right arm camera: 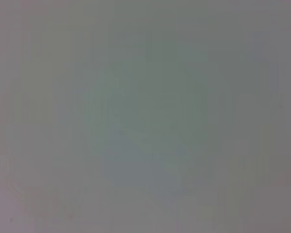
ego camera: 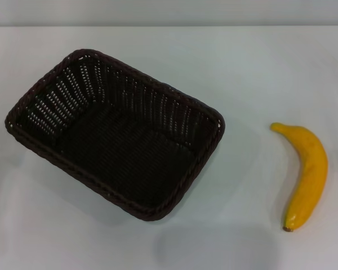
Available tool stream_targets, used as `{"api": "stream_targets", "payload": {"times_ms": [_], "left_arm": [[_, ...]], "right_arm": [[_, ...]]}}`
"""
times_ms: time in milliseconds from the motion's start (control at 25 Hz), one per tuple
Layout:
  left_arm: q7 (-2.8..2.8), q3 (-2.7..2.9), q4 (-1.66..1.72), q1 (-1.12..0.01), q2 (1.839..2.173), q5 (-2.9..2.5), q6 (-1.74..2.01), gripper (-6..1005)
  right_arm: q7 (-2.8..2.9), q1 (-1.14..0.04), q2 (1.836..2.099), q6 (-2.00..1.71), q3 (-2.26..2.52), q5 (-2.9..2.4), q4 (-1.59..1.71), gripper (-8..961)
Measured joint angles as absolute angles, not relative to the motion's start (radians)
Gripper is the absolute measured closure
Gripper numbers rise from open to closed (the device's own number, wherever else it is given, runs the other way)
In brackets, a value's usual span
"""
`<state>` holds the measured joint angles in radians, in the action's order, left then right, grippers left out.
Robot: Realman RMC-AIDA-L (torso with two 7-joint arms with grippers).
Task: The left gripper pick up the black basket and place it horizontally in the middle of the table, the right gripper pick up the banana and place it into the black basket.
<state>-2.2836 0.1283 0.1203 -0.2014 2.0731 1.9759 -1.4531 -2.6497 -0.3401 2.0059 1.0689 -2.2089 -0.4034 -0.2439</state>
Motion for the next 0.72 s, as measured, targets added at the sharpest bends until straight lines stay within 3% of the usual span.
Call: {"api": "stream_targets", "payload": {"times_ms": [120, 280, 600, 720], "left_arm": [[-1.999, 0.128, 0.299, -0.205, 2.060, 1.838, -1.441, 137], [-1.597, 0.141, 0.538, -0.255, 1.993, 1.578, -1.457, 137], [-1.015, 0.530, 0.787, -0.438, 1.765, 1.228, -1.491, 138], [-0.915, 0.604, 0.808, -0.527, 1.724, 1.106, -1.513, 138]], "right_arm": [[-2.647, -0.344, 2.008, 1.069, -2.209, -0.403, -0.245, 105], [-2.645, -0.351, 2.011, 1.069, -2.209, -0.403, -0.245, 106], [-2.641, -0.357, 2.013, 1.069, -2.200, -0.404, -0.241, 109], [-2.640, -0.362, 2.016, 1.069, -2.198, -0.408, -0.237, 110]]}}
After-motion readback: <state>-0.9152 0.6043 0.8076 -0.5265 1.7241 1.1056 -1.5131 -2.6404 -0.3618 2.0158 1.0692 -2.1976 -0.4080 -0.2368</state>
